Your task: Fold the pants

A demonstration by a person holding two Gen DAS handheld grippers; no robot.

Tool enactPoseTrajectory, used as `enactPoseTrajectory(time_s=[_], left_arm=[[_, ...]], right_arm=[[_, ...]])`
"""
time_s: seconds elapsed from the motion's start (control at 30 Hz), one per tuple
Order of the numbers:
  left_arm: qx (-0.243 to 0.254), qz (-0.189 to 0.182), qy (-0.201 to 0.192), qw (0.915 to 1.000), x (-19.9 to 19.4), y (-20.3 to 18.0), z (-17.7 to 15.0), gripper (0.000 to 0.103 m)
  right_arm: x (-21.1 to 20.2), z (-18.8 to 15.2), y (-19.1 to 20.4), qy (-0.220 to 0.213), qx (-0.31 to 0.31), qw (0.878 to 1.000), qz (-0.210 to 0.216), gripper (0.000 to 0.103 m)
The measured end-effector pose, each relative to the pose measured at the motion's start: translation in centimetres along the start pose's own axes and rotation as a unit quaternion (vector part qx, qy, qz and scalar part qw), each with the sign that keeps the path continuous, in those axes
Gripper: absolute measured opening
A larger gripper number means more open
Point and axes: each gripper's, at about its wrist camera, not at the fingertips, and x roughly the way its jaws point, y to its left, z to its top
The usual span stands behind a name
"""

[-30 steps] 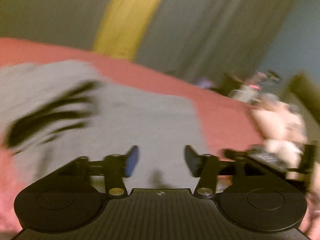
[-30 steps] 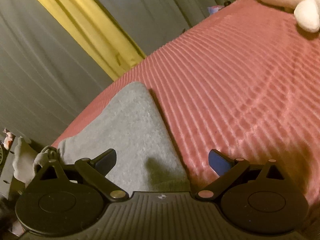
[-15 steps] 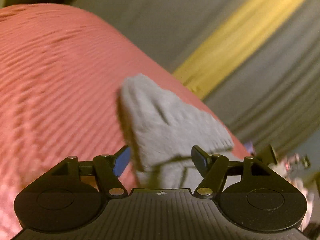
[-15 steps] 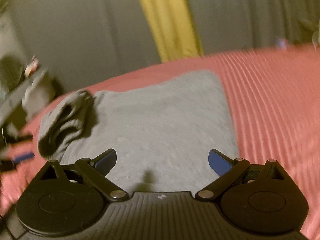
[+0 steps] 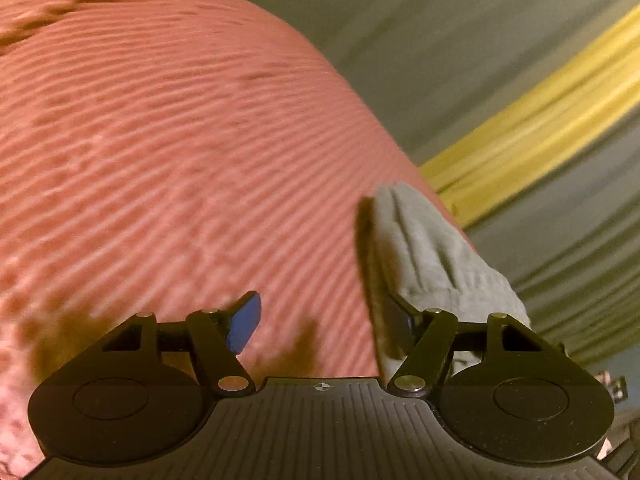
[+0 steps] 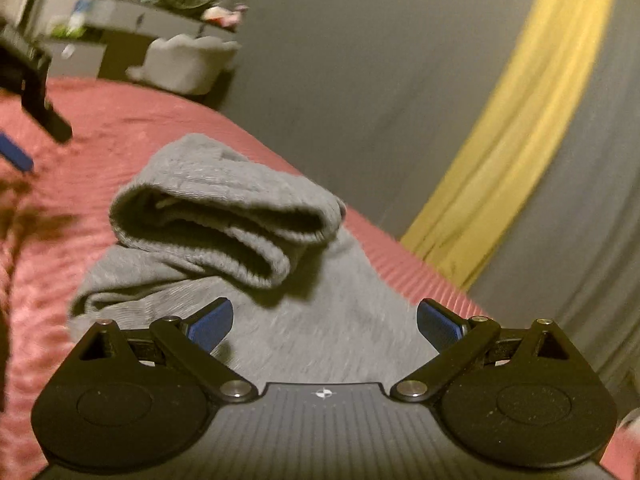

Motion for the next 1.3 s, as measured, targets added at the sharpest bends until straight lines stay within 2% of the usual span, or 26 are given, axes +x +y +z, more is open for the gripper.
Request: enactPoseTrajectory(time_s=[0.23,0.37,0.6,0.67,0.73,0.87,0.9,0.93,1.03,1.17,1.23,1.3], left_arm=[[-0.036,0.023,-0.024,0.9988,-2.0,2.3,1.0,0.072],[-0.034,0.049,-0.033,0.9977,-2.3,3.0,1.2,0.072],[-0.04,0.07,-0.029,0.9963,-2.1,3.6,1.0,0.072],[-0.03,0.073,-0.026,0.9966,-2.1,3.3,1.0,0.073],[-0.025,0.073,-0.022,0.9968,-2.0,3.1,0.8,0.073],[-0.031,0.073,-0.017,0.9967,-1.9,3.4,0.9,0.073],[-0.035,0.071,-0.016,0.9967,-1.9,3.5,0.9,0.073],[-0.037,0.069,-0.016,0.9968,-1.9,3.6,1.0,0.074],[-0.039,0.07,-0.013,0.9967,-1.8,3.7,1.0,0.074],[-0.035,0.074,-0.01,0.9966,-1.9,3.6,1.0,0.074],[-0.036,0.074,-0.011,0.9965,-2.0,3.6,1.1,0.074],[-0.039,0.074,-0.012,0.9964,-2.1,3.8,1.1,0.074]], right_arm=[[2.2,1.0,2.9,-0.035,-0.129,0.991,-0.026,0.099],[3.5,1.3,4.7,-0.042,-0.182,0.982,-0.04,0.099],[3.8,0.7,6.6,-0.068,-0.243,0.965,-0.068,0.099],[4.2,0.6,7.2,-0.073,-0.263,0.96,-0.065,0.099],[4.8,1.0,7.1,-0.07,-0.267,0.96,-0.05,0.098],[6.3,2.5,6.2,-0.049,-0.235,0.971,0.002,0.075],[6.7,2.9,5.8,-0.042,-0.216,0.975,0.012,0.059],[6.7,3.1,5.3,-0.036,-0.198,0.979,0.02,0.053],[6.2,3.9,4.5,-0.031,-0.156,0.987,0.036,0.046],[5.4,5.9,2.4,-0.023,-0.065,0.995,0.078,0.044],[5.6,6.6,1.1,-0.008,-0.027,0.994,0.102,0.044],[6.0,7.3,-0.9,0.009,0.042,0.99,0.136,0.044]])
